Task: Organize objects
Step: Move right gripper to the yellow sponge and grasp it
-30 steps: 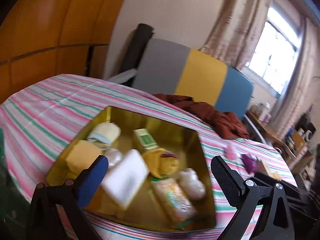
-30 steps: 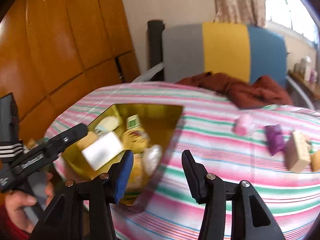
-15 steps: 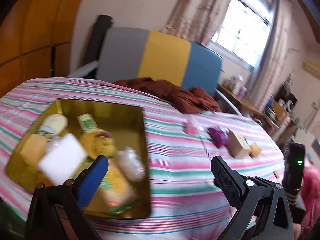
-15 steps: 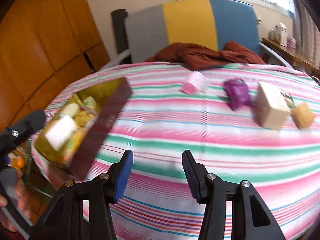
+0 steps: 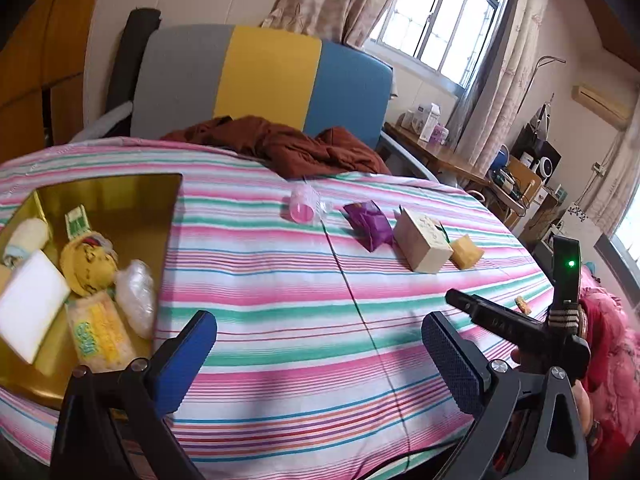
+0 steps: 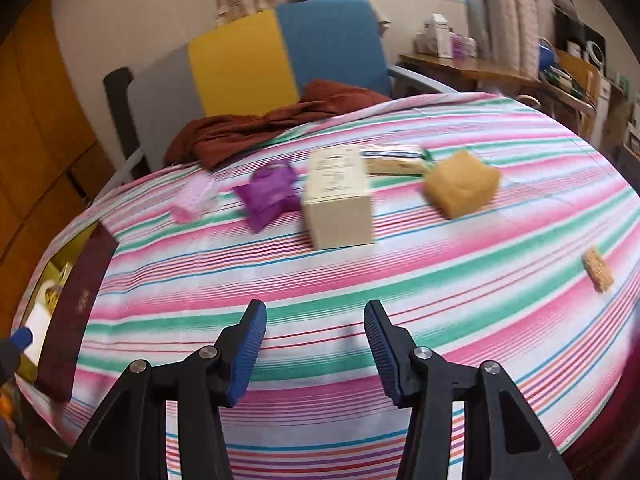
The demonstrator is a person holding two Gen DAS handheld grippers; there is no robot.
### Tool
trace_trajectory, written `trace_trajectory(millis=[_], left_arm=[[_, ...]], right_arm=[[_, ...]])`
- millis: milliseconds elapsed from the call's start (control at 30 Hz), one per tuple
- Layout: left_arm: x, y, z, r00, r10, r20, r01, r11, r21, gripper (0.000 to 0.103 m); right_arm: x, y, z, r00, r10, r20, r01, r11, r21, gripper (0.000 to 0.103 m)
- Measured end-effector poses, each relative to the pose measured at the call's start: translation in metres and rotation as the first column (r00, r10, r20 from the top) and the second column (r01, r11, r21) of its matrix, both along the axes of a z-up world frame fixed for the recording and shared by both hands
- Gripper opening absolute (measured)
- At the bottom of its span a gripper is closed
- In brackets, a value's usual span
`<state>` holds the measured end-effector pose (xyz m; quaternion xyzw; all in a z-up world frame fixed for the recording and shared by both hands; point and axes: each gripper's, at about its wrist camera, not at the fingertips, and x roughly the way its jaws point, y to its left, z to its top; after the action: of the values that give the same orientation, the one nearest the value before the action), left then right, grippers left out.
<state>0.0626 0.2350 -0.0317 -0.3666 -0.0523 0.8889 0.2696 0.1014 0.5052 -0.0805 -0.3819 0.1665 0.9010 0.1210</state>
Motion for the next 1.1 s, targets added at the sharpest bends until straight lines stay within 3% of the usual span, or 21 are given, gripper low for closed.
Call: trace_trajectory(millis=[133,200,267,433,800,1100], left_arm=[[-0.002,0.008,-0.001,1.0,-0.005,0.009,0.005,1.0,-0.008,0.103],[-0.003,0.012,-0.002,1.0,-0.007,0.004,0.007,1.0,-0.018,0.103],[-0.003,0.016,-0.002,1.0,-0.014,0.004,0.014,1.0,-0.023,0.103],[-0.008,0.027,-0.006,0.999,-0.017,0.03,0.018,0.999,-0.031,0.103],[-0.017,0.055,-0.009,0.998,-0.039,0.042,0.042,0.997,-0.067,0.103],[-0.029,0.093,-0.01,0.996,-0.079,0.041,0.083,0.992,-0.095,0.103]], right_arm=[[0.006,0.018,0.002,1.0,-0.03,-0.004,0.03,0.996,0.08,0.055],[0.009,0.034,0.002,0.998,-0.059,-0.016,0.06,0.992,0.109,0.068],[0.008,0.052,0.001,0.997,-0.078,-0.014,0.079,0.991,0.111,0.072],[-0.008,0.097,0.003,0.992,-0.129,0.004,0.128,0.982,0.136,0.072],[-0.073,0.145,-0.01,0.994,-0.056,0.095,0.031,0.969,0.245,0.072],[-0.087,0.151,-0.025,0.992,-0.006,0.124,-0.018,0.981,0.194,0.073]])
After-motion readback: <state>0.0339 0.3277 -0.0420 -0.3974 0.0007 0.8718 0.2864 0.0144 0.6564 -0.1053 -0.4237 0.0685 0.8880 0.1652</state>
